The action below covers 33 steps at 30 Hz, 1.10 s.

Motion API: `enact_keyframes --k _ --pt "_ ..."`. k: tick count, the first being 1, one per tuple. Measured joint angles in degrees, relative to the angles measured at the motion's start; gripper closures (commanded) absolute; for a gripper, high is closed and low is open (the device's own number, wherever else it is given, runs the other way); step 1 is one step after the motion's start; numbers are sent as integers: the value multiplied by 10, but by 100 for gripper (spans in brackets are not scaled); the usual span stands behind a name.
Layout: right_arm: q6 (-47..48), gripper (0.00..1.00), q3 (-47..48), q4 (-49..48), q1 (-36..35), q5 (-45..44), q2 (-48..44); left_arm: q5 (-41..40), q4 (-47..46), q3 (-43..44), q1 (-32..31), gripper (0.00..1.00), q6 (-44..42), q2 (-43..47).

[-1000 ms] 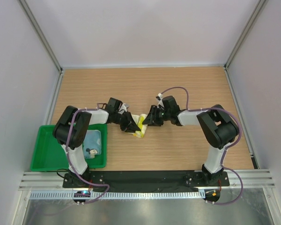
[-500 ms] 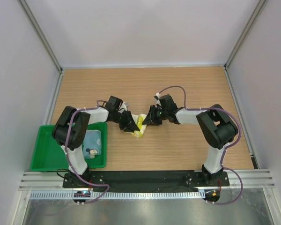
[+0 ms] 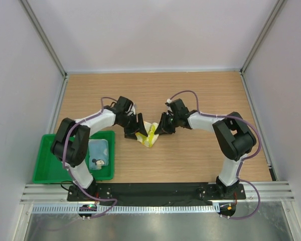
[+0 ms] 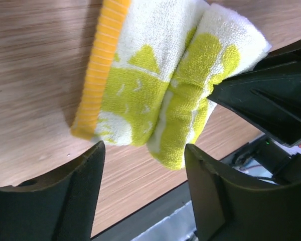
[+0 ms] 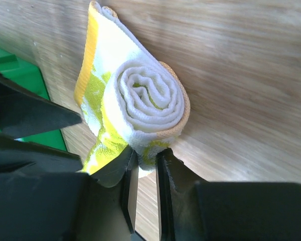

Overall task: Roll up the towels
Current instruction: Roll the towel

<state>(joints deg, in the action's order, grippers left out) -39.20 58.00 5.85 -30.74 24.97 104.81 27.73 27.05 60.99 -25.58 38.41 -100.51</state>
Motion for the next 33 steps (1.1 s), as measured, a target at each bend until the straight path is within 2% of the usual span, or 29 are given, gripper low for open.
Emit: enact_keyframes --k 3,5,6,12,17,23,29,30,33 --pt "3 78 9 31 -2 -5 -4 -51 28 16 -19 19 -19 22" --pt "6 78 19 53 -3 -10 -5 -90 44 30 -43 4 -33 43" --pt "8 78 25 64 -5 -13 -5 -106 49 35 -54 1 -39 52" --pt "20 78 55 119 -13 -24 -6 -259 63 77 -174 0 -85 111" --pt "27 78 74 156 -16 -30 -6 -362 61 90 -261 0 -120 122" --pt "31 78 84 179 -16 -37 -6 -378 40 61 -274 0 -121 115" --pt "33 78 90 203 -17 -41 -6 -408 22 61 -296 18 -126 85" --pt "33 78 93 206 -17 -41 -6 -416 21 61 -304 25 -130 82" --pt "35 77 101 217 -18 -42 -5 -444 19 62 -326 36 -141 77"
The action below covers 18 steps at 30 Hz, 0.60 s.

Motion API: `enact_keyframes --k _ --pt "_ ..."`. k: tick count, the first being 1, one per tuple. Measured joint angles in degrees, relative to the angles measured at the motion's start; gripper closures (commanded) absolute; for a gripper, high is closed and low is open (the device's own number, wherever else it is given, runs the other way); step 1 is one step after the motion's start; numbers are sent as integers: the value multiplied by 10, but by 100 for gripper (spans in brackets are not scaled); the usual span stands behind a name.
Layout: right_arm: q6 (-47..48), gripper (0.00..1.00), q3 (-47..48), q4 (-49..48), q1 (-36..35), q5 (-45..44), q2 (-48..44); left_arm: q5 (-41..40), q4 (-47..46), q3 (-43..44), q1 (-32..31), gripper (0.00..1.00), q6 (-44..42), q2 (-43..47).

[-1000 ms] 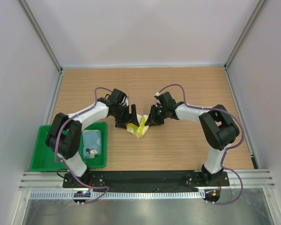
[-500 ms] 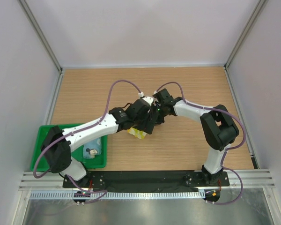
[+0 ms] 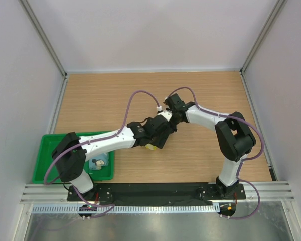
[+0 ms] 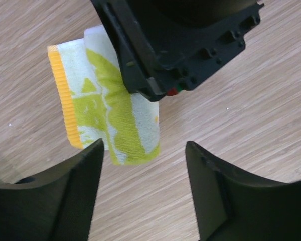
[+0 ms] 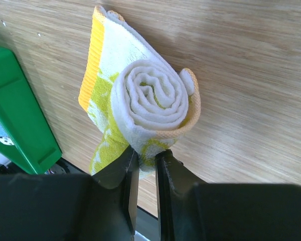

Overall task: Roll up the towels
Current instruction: Roll the towel

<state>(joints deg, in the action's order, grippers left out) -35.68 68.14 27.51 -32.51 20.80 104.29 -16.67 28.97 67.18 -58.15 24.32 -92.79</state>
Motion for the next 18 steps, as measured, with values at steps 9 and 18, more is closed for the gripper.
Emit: enact_keyframes --k 9,18 --pt "3 78 10 15 2 -1 11 -78 3 19 -45 39 -22 -48" --pt "7 77 12 17 0 -1 15 -94 -10 21 -63 40 -30 -96"
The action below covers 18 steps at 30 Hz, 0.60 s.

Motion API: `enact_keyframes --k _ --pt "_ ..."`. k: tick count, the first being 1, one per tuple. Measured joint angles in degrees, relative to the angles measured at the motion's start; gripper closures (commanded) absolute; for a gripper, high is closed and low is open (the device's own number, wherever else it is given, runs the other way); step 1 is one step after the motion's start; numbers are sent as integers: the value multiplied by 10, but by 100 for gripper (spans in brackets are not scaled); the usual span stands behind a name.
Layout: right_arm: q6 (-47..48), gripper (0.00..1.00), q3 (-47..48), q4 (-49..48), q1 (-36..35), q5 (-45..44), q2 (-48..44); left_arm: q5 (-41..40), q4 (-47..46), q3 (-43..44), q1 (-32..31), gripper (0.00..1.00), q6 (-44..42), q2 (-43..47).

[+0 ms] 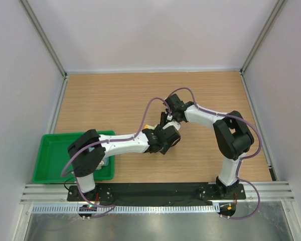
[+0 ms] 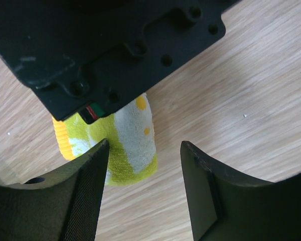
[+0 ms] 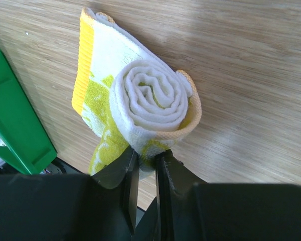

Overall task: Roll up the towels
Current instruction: Roll the towel

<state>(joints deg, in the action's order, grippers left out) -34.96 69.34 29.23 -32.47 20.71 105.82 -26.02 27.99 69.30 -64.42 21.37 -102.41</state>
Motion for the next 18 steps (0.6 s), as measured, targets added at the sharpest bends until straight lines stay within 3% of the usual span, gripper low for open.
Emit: enact_keyframes --k 6,9,18 --pt "4 78 5 3 0 2 5 -17 -25 -8 -1 39 -6 -12" --pt "5 77 5 4 0 4 7 -25 -37 -20 -1 46 -7 -18" --pt "6 78 5 2 0 15 8 -54 -77 -55 -1 48 -6 -23"
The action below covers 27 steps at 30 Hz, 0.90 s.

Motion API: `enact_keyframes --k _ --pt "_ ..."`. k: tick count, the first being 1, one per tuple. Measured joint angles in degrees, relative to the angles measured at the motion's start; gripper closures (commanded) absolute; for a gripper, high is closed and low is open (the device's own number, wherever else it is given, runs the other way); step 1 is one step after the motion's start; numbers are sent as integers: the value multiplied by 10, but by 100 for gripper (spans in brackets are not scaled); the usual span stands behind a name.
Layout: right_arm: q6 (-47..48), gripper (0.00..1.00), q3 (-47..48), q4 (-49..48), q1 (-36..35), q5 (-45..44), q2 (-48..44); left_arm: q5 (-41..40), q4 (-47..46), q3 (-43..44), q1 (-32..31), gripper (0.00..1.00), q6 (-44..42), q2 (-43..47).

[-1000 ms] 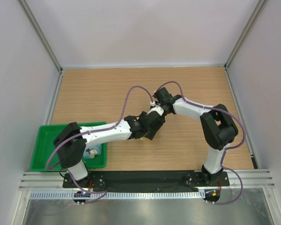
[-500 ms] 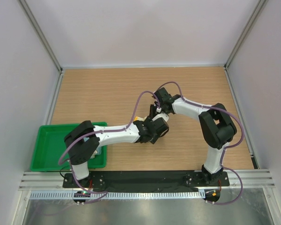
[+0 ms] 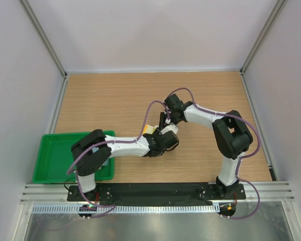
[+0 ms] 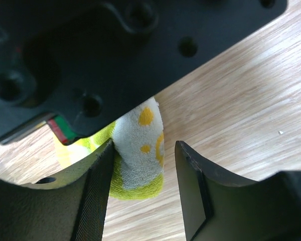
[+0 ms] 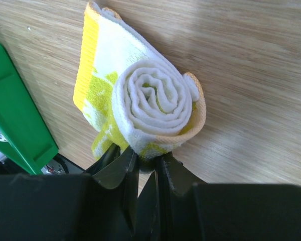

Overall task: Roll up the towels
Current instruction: Roll the towel

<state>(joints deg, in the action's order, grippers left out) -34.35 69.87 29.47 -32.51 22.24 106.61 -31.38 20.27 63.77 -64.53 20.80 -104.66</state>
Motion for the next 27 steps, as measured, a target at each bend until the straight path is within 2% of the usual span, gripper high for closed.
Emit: enact_keyframes --k 4,6,8,9,10,11,13,16,19,22,27 --pt "0 78 0 -3 0 4 3 -1 -5 -3 4 44 3 -2" --pt "0 77 0 -7 1 7 4 7 -11 -7 9 51 2 -2" --pt "0 77 0 -11 3 10 7 16 -17 -12 18 62 -3 -2" --pt "0 77 0 -14 5 12 8 22 -21 -14 25 73 -6 0" --pt "-1 76 0 -17 7 13 10 30 -25 -16 32 77 -9 2" --pt "-1 74 0 -20 9 15 10 40 -29 -17 41 91 -13 5" --pt "-2 72 0 -25 14 15 10 65 -38 -20 55 100 -16 10" --pt "-2 64 0 -29 19 15 10 88 -47 -21 66 100 -18 12" --pt "0 42 0 -26 23 14 10 101 -51 -21 73 100 -18 13" --pt "2 31 0 -16 30 7 10 122 -61 -21 88 100 -13 13" --pt "2 25 3 -9 64 12 10 153 -76 -21 103 100 -11 13"
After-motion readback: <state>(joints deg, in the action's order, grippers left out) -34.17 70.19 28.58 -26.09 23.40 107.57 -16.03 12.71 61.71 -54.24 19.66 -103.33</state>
